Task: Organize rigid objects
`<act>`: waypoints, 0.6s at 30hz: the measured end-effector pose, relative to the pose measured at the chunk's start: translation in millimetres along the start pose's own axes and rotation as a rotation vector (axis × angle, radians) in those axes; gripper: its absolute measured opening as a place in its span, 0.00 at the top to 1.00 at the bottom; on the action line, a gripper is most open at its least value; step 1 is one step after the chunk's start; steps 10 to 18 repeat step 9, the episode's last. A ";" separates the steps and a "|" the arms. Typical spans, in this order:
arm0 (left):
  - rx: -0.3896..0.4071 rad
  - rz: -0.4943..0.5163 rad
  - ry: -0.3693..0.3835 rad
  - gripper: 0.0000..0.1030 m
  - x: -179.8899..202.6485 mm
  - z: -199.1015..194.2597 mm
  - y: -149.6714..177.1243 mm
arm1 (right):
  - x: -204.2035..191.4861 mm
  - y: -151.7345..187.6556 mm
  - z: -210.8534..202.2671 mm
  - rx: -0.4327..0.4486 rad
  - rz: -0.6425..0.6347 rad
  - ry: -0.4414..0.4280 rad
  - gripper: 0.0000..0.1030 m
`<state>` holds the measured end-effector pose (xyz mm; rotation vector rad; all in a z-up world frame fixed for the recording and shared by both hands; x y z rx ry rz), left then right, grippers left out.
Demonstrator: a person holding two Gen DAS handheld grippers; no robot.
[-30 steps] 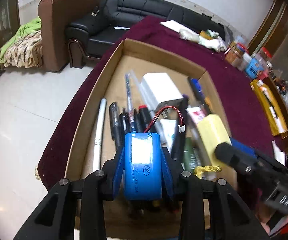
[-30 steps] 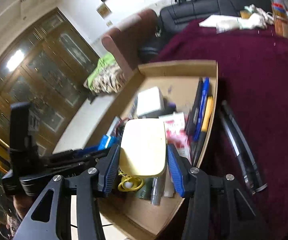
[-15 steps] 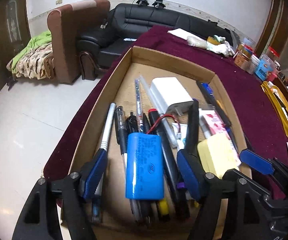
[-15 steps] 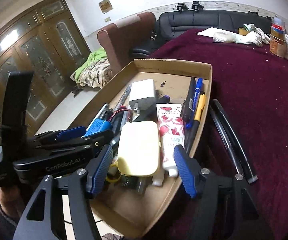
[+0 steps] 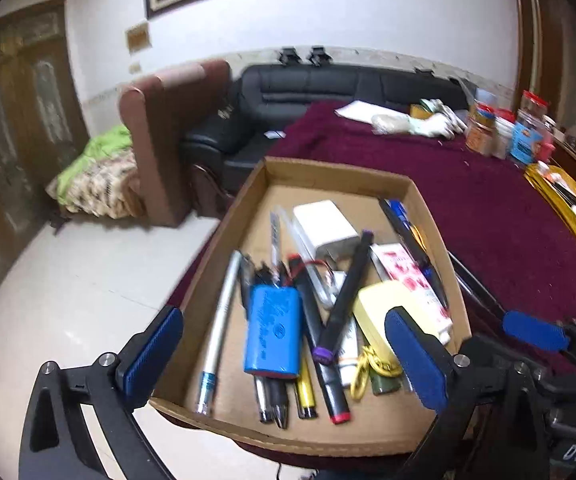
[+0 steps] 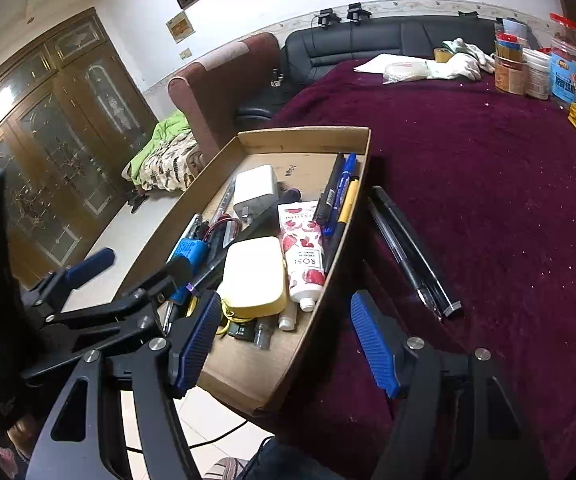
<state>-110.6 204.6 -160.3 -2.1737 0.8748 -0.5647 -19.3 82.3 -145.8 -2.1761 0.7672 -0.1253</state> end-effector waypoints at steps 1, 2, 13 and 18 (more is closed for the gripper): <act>0.005 -0.014 -0.007 0.01 -1.4 -1.0 -0.9 | 0.3 0.6 0.3 -0.002 0.000 -0.005 0.35; 0.000 -0.020 -0.006 0.01 -2.1 -0.7 -0.4 | 0.6 1.1 0.6 -0.004 0.000 -0.003 0.35; -0.051 0.028 -0.017 0.01 8.9 7.3 2.6 | 10.0 6.9 4.0 -0.014 0.033 -0.004 0.35; -0.051 0.028 -0.017 0.01 8.9 7.3 2.6 | 10.0 6.9 4.0 -0.014 0.033 -0.004 0.35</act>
Point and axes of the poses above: each gripper's, at about its wrist camera, not at the fingertips, and z roughly the way its jaws point, x to its right, y to its underside, the point moved 8 cm from there along z, roughly the way its jaws point, and after that the axes turned 13 degrees about -z, right-handed, at the moved point
